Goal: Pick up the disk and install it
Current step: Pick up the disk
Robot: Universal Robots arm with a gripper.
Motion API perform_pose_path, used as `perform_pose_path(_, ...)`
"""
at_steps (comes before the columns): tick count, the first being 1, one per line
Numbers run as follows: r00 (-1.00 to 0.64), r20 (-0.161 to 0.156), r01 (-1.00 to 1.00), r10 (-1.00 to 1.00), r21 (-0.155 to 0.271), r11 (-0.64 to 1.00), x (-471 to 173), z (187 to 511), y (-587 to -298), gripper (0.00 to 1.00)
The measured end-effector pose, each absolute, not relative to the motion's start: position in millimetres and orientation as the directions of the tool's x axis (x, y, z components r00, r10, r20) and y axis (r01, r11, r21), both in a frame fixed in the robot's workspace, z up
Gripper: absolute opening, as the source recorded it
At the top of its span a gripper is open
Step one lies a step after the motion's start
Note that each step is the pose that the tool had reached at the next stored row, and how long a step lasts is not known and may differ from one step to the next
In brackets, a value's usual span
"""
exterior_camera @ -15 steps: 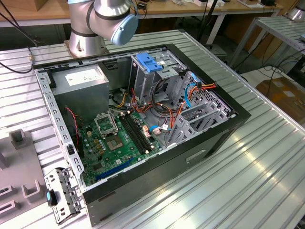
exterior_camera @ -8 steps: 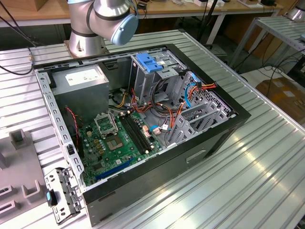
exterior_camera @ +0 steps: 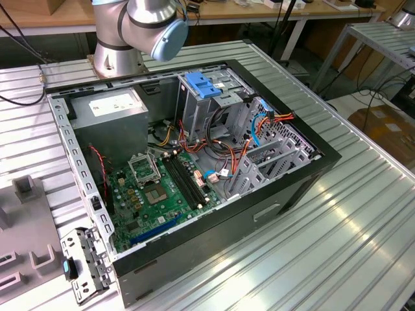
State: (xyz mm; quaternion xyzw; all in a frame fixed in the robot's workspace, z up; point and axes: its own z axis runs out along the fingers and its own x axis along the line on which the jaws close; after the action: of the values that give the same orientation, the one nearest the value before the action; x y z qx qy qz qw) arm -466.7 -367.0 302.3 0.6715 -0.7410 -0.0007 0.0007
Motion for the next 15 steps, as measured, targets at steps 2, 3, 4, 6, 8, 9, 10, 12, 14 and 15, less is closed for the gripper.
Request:
perform_pose_path(2, -0.098, 0.0, -0.995, -0.995, 0.005, 0.098, -466.7, 299.6, -367.0, 0.48)
perform_pose_path(3, -0.098, 0.0, -0.995, -0.995, 0.006, 0.098, -466.7, 298.5, -367.0, 0.48)
perform_pose_path(4, -0.098, 0.001, -0.995, -0.995, 0.007, 0.098, -466.7, 297.6, -367.0, 0.48)
perform_pose_path(6, -0.098, 0.001, -0.995, -0.995, 0.007, 0.098, -466.7, 296.3, -367.0, 0.48)
perform_pose_path(8, -0.098, 0.001, -0.995, -0.995, 0.007, 0.098, -466.7, 296.2, -367.0, 0.48)
perform_pose_path(9, -0.098, 0.001, -0.995, -0.995, 0.007, 0.098, -466.7, 296.1, -367.0, 0.48)
perform_pose_path(10, -0.098, 0.001, -0.995, -0.995, 0.007, 0.098, -466.7, 296.1, -367.0, 0.48)
perform_pose_path(12, -0.098, 0.001, -0.995, -0.995, 0.007, 0.098, -466.7, 296.0, -367.1, 0.48)
perform_pose_path(14, -0.098, 0.0, -0.995, -0.995, 0.005, 0.098, -466.7, 296.0, -367.1, 0.48)
perform_pose_path(15, -0.097, 0.0, -0.995, -0.995, -0.002, 0.097, -466.8, 296.0, -367.1, 0.48)
